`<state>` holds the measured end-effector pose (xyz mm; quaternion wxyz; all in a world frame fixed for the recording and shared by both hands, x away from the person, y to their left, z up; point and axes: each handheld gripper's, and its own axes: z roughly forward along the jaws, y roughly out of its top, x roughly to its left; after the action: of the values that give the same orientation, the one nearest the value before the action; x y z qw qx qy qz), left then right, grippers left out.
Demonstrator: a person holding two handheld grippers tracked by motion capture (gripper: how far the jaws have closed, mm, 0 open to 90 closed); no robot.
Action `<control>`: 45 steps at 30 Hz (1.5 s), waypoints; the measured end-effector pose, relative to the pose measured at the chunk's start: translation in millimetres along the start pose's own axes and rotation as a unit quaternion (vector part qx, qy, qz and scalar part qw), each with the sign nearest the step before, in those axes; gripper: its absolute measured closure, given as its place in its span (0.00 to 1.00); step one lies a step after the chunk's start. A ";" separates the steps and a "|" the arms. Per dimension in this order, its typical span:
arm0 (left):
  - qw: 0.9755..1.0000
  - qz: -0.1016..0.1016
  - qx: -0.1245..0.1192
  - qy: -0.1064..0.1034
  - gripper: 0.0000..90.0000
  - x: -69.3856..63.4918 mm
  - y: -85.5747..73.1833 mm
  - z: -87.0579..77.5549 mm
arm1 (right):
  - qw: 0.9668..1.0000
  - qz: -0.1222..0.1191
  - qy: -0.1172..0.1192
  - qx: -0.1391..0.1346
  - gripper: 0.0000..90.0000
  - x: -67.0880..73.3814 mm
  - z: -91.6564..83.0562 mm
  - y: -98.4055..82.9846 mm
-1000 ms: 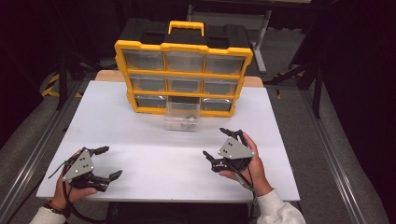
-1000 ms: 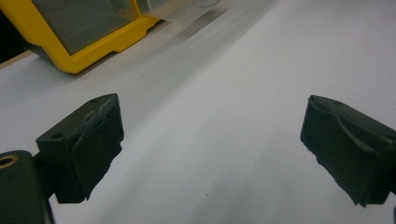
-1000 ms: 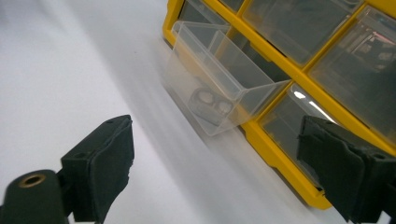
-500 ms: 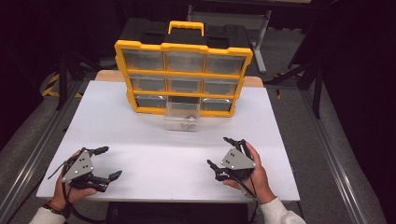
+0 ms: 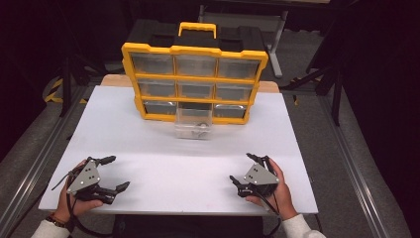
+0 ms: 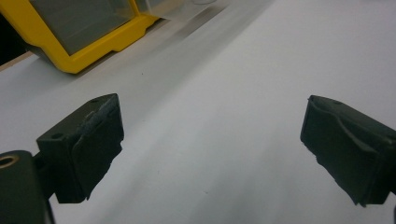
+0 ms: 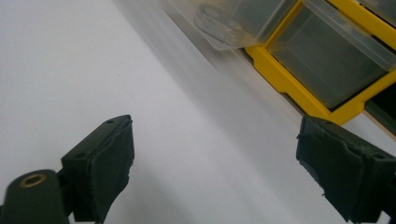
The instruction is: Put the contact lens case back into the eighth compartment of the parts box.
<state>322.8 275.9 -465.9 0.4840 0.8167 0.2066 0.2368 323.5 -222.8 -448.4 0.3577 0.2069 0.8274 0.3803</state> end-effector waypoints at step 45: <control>1.000 0.005 0.002 -0.003 0.08 -1.8 1.7 1.5 | 0.994 0.099 -0.026 -0.026 0.08 -20.7 -24.6 -36.1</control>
<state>322.4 273.0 -465.3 0.4814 0.8196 0.2014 0.2365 316.2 -269.9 -456.3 0.3450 0.2887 0.7828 0.4298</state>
